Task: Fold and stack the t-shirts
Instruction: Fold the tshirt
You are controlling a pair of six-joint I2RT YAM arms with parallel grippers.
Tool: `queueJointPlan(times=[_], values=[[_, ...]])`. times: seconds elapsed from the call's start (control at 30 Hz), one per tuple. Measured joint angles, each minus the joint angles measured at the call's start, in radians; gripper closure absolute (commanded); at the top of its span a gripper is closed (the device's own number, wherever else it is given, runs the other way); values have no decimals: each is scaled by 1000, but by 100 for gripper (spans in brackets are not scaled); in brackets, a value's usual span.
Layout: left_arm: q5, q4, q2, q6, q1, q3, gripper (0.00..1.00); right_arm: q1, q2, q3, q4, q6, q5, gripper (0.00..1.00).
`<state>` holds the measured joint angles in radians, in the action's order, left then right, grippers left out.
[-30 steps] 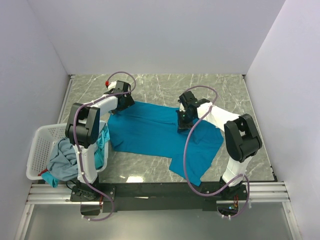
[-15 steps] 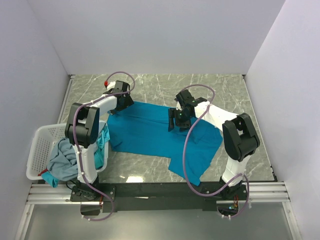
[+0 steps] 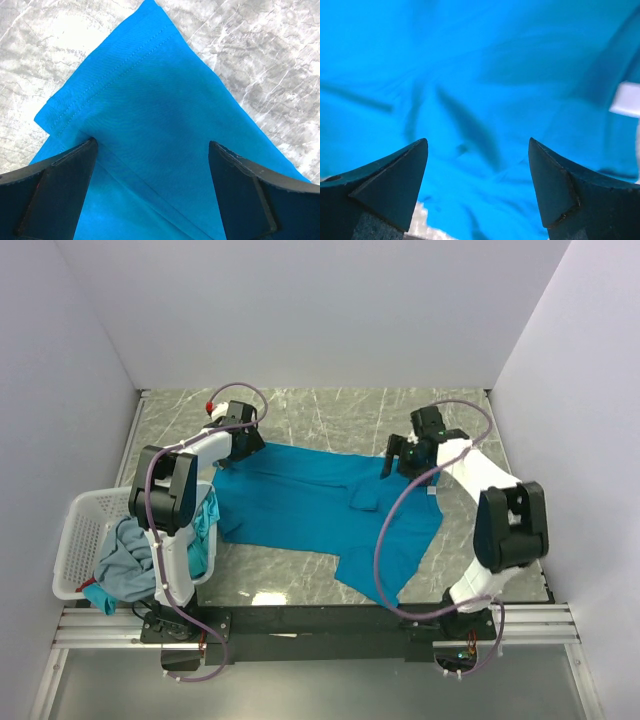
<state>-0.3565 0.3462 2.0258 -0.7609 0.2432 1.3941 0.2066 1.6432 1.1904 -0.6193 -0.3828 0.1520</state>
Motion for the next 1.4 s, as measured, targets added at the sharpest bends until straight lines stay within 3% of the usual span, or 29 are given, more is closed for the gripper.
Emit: queueJointPlan(times=[0.13,0.37,0.87,1.07,1.4], values=[[0,0,0,0,-1,0,0,-58,130,76,-3,26,2,12],[0,-9,-8,0,-5,-15,1,-102,444,373,-65,97,-61,12],[33,-8,-14,-3,-10,-16,1,-176,805,986,-399,230,-104,12],[67,11,4,-11,-9,23,1,-187,870,1103,-444,321,-95,12],[92,10,4,-20,12,26,1,-223,904,1163,-413,416,-69,8]])
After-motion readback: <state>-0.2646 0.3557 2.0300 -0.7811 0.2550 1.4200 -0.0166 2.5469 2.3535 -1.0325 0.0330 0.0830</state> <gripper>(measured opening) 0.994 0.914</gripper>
